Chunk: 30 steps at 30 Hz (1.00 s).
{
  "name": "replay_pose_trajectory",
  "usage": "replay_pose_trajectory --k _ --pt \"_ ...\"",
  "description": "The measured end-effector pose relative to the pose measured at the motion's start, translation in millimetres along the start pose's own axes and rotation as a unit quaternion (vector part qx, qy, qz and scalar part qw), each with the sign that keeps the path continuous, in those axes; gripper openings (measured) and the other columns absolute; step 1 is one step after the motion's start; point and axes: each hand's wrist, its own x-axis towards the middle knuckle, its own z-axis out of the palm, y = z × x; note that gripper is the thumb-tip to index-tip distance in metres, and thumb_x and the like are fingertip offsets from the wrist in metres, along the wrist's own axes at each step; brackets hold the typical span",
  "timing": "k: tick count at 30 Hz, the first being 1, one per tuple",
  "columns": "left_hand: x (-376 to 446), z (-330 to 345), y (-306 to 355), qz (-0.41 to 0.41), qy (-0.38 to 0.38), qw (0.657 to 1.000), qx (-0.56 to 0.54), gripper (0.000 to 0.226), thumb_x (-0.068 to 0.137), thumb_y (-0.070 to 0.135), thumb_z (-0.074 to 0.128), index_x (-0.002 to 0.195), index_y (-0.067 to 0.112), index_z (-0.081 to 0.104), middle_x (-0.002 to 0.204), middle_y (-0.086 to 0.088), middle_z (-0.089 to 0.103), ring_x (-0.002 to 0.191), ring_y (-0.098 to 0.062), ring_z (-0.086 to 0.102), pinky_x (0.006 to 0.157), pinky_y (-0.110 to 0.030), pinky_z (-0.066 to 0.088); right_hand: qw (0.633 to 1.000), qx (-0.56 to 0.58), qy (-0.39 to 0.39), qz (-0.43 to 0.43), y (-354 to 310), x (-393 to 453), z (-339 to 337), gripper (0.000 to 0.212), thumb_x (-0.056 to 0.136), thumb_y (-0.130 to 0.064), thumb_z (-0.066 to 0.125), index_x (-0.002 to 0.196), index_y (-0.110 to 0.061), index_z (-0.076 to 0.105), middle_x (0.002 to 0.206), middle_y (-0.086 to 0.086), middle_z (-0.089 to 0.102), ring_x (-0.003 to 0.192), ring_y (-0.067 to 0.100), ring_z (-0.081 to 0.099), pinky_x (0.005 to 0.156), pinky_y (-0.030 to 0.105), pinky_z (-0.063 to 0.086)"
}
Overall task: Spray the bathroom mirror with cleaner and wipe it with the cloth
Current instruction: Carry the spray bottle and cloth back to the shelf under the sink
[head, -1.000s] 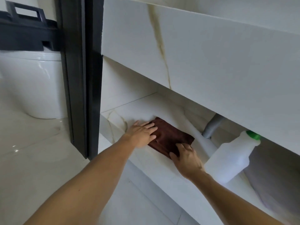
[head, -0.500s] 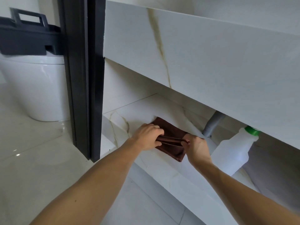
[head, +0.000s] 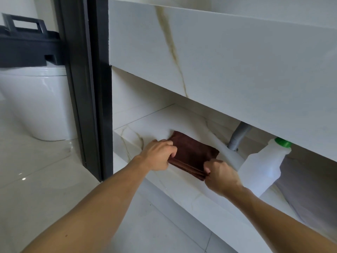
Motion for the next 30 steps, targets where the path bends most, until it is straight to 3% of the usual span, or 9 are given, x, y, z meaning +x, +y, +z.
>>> replay_pose_trajectory --k 4,6,8,11,13,17,22,26,30 --pt "17.8 -7.1 13.1 -0.066 0.018 0.997 0.034 0.020 0.088 0.012 0.048 0.088 0.015 0.068 0.092 -0.002 0.067 0.086 -0.024 0.065 0.076 -0.035 0.048 0.995 0.078 -0.006 0.057 0.1 15.1 -7.1 0.015 0.092 -0.024 0.052 0.081 -0.023 0.064 0.074 -0.003 0.059 0.061 0.012 0.054 0.050 0.022 0.039" --pt "28.3 -2.1 16.6 -0.078 0.047 0.995 0.043 0.021 0.094 0.017 0.045 0.094 0.013 0.066 0.096 -0.004 0.067 0.090 -0.025 0.065 0.078 -0.035 0.047 0.993 0.093 0.025 0.065 -1.4 23.7 -4.7 0.017 0.097 -0.022 0.049 0.095 -0.020 0.065 0.090 0.002 0.065 0.070 0.016 0.060 0.061 0.025 0.052" --pt "40.7 4.5 19.0 -0.079 0.054 0.995 0.024 0.026 0.098 0.023 0.044 0.114 0.015 0.063 0.116 -0.005 0.064 0.109 -0.024 0.061 0.091 -0.037 0.046 0.993 0.090 0.063 0.051 -2.3 34.6 1.3 0.025 0.099 -0.025 0.051 0.121 -0.017 0.061 0.119 0.006 0.062 0.096 0.023 0.063 0.083 0.032 0.055" --pt "61.4 16.4 23.7 -0.081 -0.019 0.996 -0.008 0.051 0.105 0.038 0.034 0.151 0.018 0.036 0.161 -0.003 0.029 0.148 -0.023 0.028 0.121 -0.041 0.024 0.997 0.059 0.040 0.039 -4.0 53.5 8.9 0.059 0.102 -0.039 0.043 0.152 -0.012 0.029 0.157 0.012 0.031 0.143 0.031 0.034 0.116 0.042 0.034" --pt "69.6 27.8 22.8 -0.095 -0.073 0.993 -0.002 0.058 0.106 0.047 0.022 0.159 0.024 0.015 0.168 0.005 0.004 0.154 -0.017 0.004 0.125 -0.042 0.007 0.997 0.039 0.009 0.058 -4.8 63.0 18.6 0.069 0.104 -0.048 0.030 0.158 -0.010 0.011 0.165 0.014 0.010 0.153 0.029 0.010 0.124 0.042 0.016" --pt "71.5 42.2 8.9 -0.147 -0.127 0.981 0.019 0.060 0.103 0.056 0.010 0.159 0.033 0.004 0.167 0.011 -0.005 0.154 -0.013 -0.006 0.123 -0.046 -0.008 0.989 0.055 -0.027 0.134 -2.4 62.4 47.5 0.088 0.097 -0.067 0.018 0.157 -0.005 0.004 0.166 0.014 0.004 0.154 0.027 0.003 0.125 0.040 0.010" --pt "75.1 34.8 6.3 -0.167 -0.162 0.970 0.071 0.063 0.102 0.058 0.004 0.159 0.032 -0.002 0.166 0.013 -0.008 0.153 -0.015 -0.013 0.121 -0.053 -0.013 0.984 0.055 -0.043 0.162 -5.9 56.9 50.2 0.097 0.092 -0.075 0.015 0.158 -0.005 -0.001 0.167 0.012 -0.002 0.154 0.025 -0.001 0.124 0.041 0.007" --pt "84.5 32.8 11.6 -0.161 -0.114 0.978 0.062 0.064 0.103 0.054 0.010 0.160 0.025 0.005 0.167 0.008 -0.002 0.154 -0.013 -0.006 0.122 -0.051 -0.009 0.984 0.041 -0.048 0.165 -3.4 61.4 46.2 0.094 0.092 -0.075 0.015 0.158 -0.011 0.000 0.167 0.012 -0.003 0.154 0.027 -0.003 0.124 0.045 0.004" --pt "81.7 47.5 9.5 -0.137 -0.101 0.985 0.016 0.061 0.103 0.055 0.014 0.159 0.032 0.006 0.167 0.012 -0.001 0.154 -0.010 -0.005 0.123 -0.045 -0.010 0.991 0.053 -0.009 0.125 -1.2 67.5 56.1 0.086 0.095 -0.071 0.015 0.159 -0.016 0.002 0.168 0.005 0.000 0.154 0.022 -0.001 0.125 0.042 0.005"
